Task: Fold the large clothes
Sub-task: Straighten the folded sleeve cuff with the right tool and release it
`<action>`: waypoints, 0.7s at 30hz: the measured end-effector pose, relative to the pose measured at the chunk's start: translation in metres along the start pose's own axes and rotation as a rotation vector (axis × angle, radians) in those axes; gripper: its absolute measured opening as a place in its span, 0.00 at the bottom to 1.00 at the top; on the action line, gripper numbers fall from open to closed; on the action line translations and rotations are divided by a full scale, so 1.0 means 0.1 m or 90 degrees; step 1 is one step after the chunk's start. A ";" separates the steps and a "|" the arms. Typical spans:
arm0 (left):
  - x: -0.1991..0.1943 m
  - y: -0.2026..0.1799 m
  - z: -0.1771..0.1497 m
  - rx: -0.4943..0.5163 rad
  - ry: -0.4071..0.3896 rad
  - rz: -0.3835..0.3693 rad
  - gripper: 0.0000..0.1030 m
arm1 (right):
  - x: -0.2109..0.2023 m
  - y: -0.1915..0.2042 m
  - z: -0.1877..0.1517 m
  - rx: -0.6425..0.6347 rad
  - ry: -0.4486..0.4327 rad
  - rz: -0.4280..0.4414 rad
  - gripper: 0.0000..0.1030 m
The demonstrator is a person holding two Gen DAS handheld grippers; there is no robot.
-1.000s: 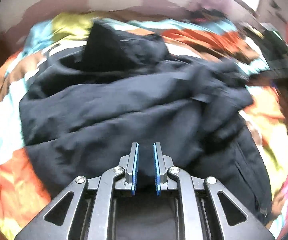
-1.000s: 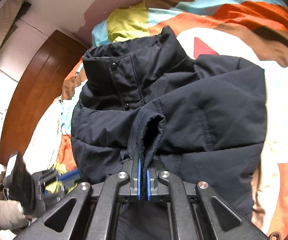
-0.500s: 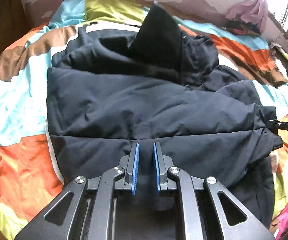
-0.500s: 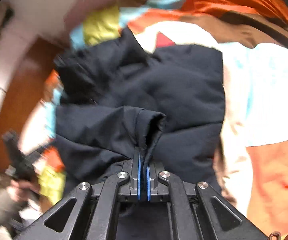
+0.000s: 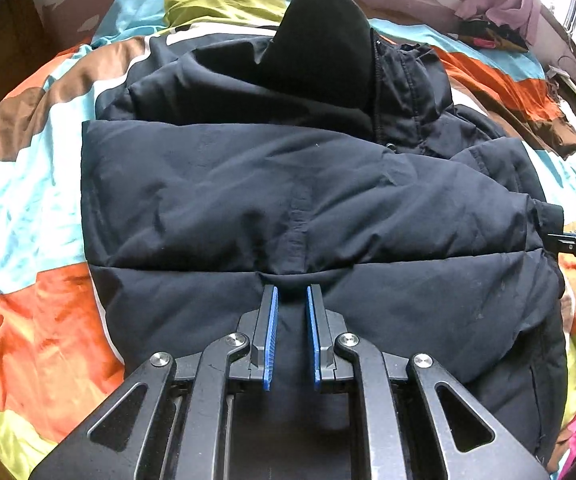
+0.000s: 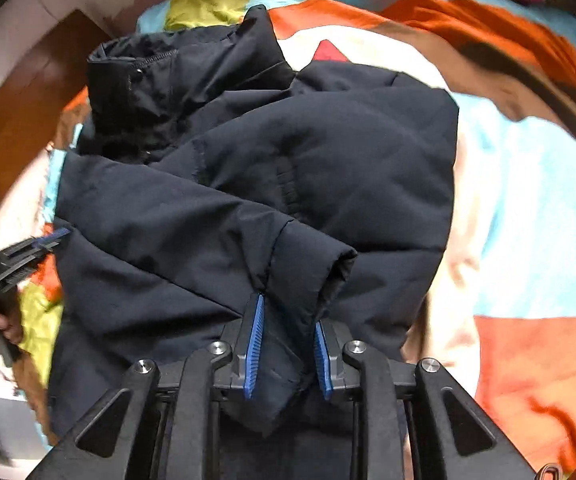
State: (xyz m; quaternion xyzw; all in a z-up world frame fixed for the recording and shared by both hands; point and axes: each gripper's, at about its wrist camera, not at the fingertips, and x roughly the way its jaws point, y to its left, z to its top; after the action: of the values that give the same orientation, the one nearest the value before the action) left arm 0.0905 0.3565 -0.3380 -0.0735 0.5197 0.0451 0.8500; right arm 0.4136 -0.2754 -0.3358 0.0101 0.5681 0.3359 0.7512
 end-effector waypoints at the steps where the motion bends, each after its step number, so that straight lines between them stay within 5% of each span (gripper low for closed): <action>1: 0.00 0.00 0.00 0.000 0.000 -0.002 0.11 | -0.02 0.00 -0.01 -0.007 -0.006 0.001 0.12; 2: -0.02 0.00 0.00 -0.001 -0.002 -0.003 0.11 | -0.04 0.01 -0.01 -0.011 -0.012 0.005 0.05; 8: -0.09 -0.01 0.01 0.011 -0.013 -0.013 0.11 | -0.33 -0.03 0.10 0.008 -0.076 0.012 0.05; 11: -0.01 -0.02 0.01 0.014 0.000 -0.009 0.11 | -0.12 -0.04 0.06 -0.023 -0.012 -0.063 0.05; 14: 0.07 -0.01 -0.01 -0.006 0.012 -0.005 0.11 | 0.04 0.07 0.04 -0.048 0.017 -0.117 0.12; 18: 0.08 0.03 -0.01 -0.018 0.014 -0.008 0.11 | -0.06 0.10 0.06 -0.017 -0.015 -0.130 0.28; 21: 0.06 0.05 -0.01 -0.016 0.013 -0.010 0.11 | -0.13 0.08 0.03 -0.018 -0.023 -0.196 0.35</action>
State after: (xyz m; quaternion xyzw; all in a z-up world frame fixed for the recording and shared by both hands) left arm 0.0913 0.3610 -0.3445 -0.0887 0.5270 0.0441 0.8441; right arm 0.4108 -0.2744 -0.3203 -0.0816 0.5447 0.2241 0.8040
